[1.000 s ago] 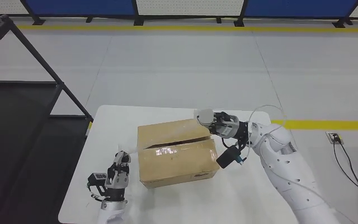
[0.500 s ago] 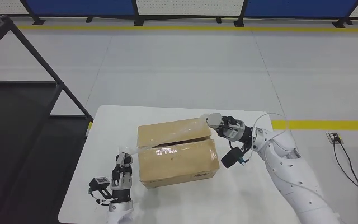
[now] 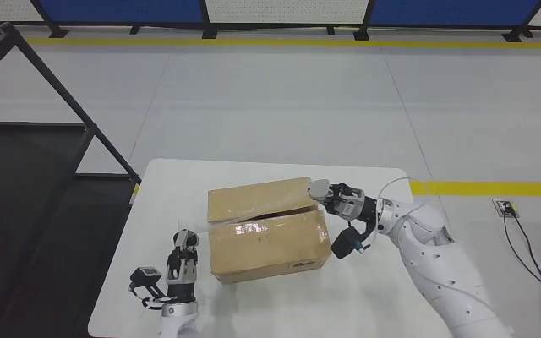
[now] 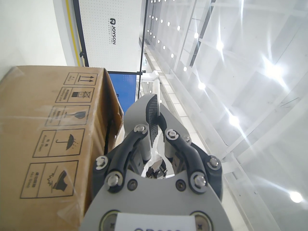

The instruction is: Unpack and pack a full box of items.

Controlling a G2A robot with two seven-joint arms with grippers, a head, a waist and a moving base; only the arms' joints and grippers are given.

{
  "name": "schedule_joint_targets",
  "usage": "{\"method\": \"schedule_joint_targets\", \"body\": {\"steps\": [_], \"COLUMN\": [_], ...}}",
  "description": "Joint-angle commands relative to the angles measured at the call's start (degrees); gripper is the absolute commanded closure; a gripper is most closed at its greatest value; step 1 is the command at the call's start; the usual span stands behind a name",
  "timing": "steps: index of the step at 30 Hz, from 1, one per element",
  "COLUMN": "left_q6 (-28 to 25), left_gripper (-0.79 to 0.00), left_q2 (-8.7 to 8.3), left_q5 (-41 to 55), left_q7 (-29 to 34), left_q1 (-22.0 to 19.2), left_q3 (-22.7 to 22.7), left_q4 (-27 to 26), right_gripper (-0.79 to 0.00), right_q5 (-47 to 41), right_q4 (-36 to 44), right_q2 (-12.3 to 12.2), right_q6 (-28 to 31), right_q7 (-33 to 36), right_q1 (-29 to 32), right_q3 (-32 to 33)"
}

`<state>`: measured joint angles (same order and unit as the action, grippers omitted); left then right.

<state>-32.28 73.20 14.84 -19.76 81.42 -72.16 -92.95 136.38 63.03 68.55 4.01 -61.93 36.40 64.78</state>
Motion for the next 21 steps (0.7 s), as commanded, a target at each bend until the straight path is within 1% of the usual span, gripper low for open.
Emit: {"method": "schedule_joint_targets", "body": {"steps": [1, 7, 11, 14, 21], "left_q6": [0.7, 2.1, 0.6, -0.7, 0.4], "left_gripper": [0.000, 0.000, 0.000, 0.000, 0.000], "left_q2": [0.21, 0.89, 1.38, 1.72, 2.43], "left_q5": [-0.2, -0.7, -0.7, -1.0, -1.1], "left_q7": [-0.4, -0.3, -0.9, -0.9, -0.3], "left_q1": [-0.5, -2.3, -3.4, -3.7, -5.5], "left_q3": [-0.1, 0.2, 0.1, 0.2, 0.2], "left_q4": [0.6, 2.6, 3.7, 4.4, 7.7], "right_gripper": [0.000, 0.000, 0.000, 0.000, 0.000], "right_q5": [1.0, 3.4, 5.0, 5.0, 5.6], "right_q4": [0.3, 1.7, 3.0, 3.7, 3.8], "right_q2": [-0.1, -0.6, -1.0, -1.2, -1.6], "right_q6": [-1.0, -4.1, -6.9, -8.2, -6.8], "right_q7": [1.0, 2.3, 4.2, 4.4, 5.1], "right_q1": [0.2, 1.6, 2.7, 3.4, 3.8], "right_q3": [-0.1, 0.0, 0.4, 0.7, 0.8]}}
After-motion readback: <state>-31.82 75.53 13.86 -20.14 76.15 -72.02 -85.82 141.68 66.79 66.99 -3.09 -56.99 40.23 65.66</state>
